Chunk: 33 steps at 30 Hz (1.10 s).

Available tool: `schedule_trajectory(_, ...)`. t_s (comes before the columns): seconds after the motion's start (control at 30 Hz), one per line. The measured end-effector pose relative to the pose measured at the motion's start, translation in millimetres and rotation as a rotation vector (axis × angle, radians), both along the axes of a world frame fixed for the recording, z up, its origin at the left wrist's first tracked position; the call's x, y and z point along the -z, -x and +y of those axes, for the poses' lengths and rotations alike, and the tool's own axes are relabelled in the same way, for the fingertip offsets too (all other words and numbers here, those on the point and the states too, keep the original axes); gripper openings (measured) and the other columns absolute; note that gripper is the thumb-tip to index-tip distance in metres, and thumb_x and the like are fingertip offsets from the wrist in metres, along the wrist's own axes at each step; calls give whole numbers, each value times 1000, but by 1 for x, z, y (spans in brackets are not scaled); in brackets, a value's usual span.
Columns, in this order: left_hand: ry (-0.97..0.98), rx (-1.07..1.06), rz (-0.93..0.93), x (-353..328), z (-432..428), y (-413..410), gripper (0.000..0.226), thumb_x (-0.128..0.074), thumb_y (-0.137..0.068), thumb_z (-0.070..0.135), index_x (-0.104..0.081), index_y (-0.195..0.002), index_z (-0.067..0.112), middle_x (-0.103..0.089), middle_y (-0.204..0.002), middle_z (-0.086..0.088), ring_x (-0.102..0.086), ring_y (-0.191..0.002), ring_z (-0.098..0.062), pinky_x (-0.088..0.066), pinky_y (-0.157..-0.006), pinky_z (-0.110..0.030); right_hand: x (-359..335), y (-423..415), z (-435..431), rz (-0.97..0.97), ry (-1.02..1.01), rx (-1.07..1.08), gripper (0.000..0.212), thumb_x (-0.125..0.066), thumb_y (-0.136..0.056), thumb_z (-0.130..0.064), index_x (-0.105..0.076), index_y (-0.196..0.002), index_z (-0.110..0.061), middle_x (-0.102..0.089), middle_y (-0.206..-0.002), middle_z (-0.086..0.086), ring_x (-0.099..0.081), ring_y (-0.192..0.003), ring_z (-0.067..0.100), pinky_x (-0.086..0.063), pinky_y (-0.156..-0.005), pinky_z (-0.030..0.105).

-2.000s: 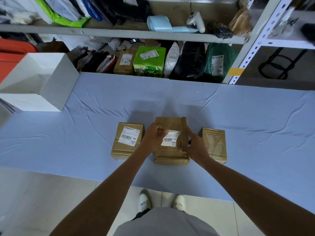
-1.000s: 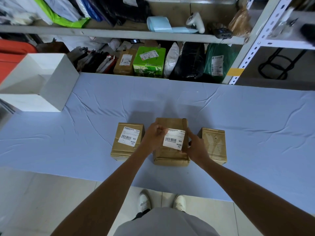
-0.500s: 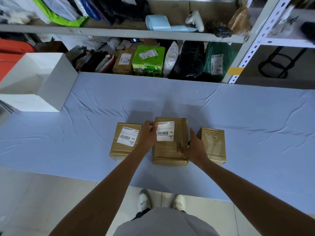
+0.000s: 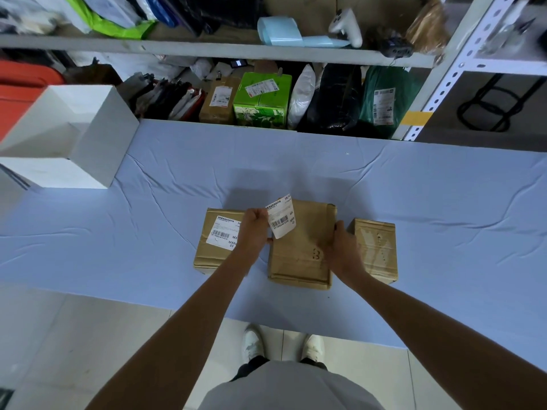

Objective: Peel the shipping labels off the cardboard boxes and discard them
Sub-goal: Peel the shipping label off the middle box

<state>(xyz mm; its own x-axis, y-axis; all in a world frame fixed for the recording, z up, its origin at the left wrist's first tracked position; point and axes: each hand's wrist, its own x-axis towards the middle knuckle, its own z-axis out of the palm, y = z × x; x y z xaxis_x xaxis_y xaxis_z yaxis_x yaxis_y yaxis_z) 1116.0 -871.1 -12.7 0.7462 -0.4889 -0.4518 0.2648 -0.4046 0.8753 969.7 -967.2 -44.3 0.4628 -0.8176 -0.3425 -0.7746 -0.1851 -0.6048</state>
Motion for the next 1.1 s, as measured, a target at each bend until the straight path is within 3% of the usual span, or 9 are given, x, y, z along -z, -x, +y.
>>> schedule_trajectory(0.1,30,-24,108,1,0,1,21,-36,-101,13,-50,-86,9,-58,-82,0,-59,-89,-24,-54,-67,-45,-2,0,-6,14,34,41,17,-42,-96,-26,-43,-98,-9,-56,-87,14,-59,-84,36,-53,-70,50)
schedule_trajectory(0.23,61,-23,145,1,-1,5,29,-35,-101,11,-47,-75,10,-61,-87,-6,-59,-91,-26,-54,-67,-45,-9,-4,-1,151,-50,-28,100,-73,-64,-64,-32,-130,-2,-55,-121,16,-55,-112,38,-50,-86,44)
schedule_trajectory(0.3,52,-16,142,0,-1,5,26,-35,-101,12,-49,-79,8,-61,-96,-10,-60,-92,-26,-55,-66,-44,-9,-4,3,202,-8,-43,119,-76,-51,-71,-25,-134,-3,-52,-127,14,-52,-118,38,-47,-91,46)
schedule_trajectory(0.37,38,-4,132,0,0,4,21,-35,-101,12,-50,-87,6,-60,-101,-11,-59,-94,-26,-55,-68,-44,-7,-5,4,209,44,-32,110,-74,-58,-69,-27,-133,-2,-55,-123,15,-54,-114,38,-47,-87,46)
schedule_trajectory(0.53,65,-14,126,-2,3,2,26,-35,-101,8,-47,-78,11,-59,-94,-7,-56,-92,-25,-55,-66,-41,-8,-6,-3,139,98,1,34,-48,-96,-32,-39,-114,-4,-60,-102,18,-59,-99,42,-48,-70,44)
schedule_trajectory(0.63,55,8,102,-1,3,3,20,-33,-100,7,-44,-83,9,-58,-87,-1,-56,-91,-25,-55,-67,-41,-13,-9,-2,119,55,15,41,-47,-96,-38,-41,-114,-2,-60,-107,20,-59,-101,41,-46,-69,42)
schedule_trajectory(0.8,40,35,84,2,3,4,22,-32,-99,7,-42,-79,11,-61,-92,-2,-58,-87,-22,-57,-74,-49,-17,-15,4,187,-11,10,111,-73,-53,-73,-34,-129,-2,-60,-113,12,-60,-106,34,-53,-83,42)
schedule_trajectory(0.87,16,49,63,4,3,4,24,-34,-98,9,-43,-76,14,-63,-101,-8,-61,-96,-28,-55,-79,-56,-14,-16,6,207,7,-8,121,-75,-44,-76,-31,-129,-3,-60,-114,11,-60,-107,33,-53,-84,42)
schedule_trajectory(1.1,15,140,-29,9,9,3,21,-41,-97,16,-44,-77,19,-65,-105,-15,-64,-100,-32,-53,-85,-57,-8,-16,-3,158,63,31,40,-57,-92,-32,-43,-114,-3,-63,-106,17,-61,-101,39,-48,-70,39)
